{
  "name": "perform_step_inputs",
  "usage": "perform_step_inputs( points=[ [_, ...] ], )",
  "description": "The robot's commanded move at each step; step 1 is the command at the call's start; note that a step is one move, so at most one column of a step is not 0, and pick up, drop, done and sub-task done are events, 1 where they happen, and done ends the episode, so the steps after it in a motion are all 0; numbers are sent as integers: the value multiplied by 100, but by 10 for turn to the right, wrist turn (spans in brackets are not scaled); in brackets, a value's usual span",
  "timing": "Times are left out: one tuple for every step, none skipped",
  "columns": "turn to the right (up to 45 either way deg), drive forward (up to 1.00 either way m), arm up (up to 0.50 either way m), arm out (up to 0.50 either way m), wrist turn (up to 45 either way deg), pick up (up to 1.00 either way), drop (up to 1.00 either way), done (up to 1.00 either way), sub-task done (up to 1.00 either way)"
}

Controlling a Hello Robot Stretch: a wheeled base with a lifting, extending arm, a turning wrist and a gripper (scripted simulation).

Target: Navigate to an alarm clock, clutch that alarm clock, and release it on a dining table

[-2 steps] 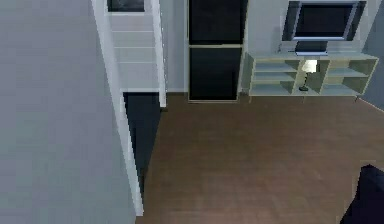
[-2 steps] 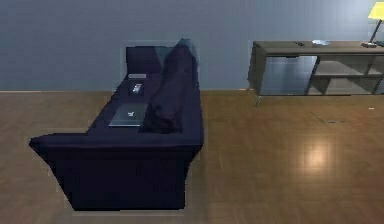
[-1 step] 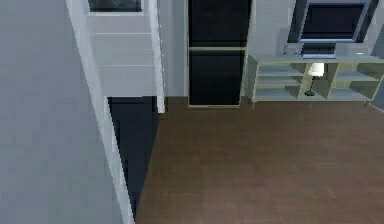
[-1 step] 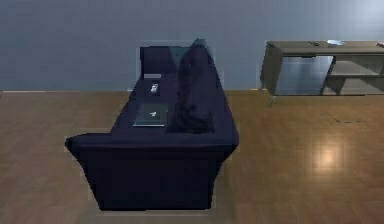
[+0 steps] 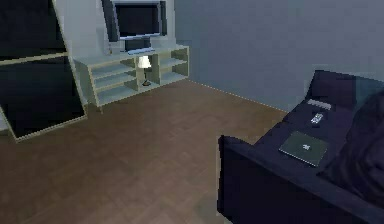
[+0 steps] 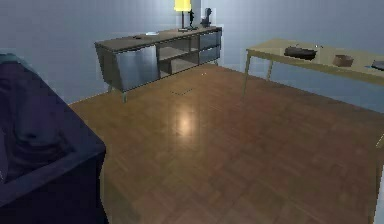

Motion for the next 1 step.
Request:
perform_step_inputs(
  points=[
    [150, 0, 0, 0, 0, 0, 0, 0, 0]
  ],
)
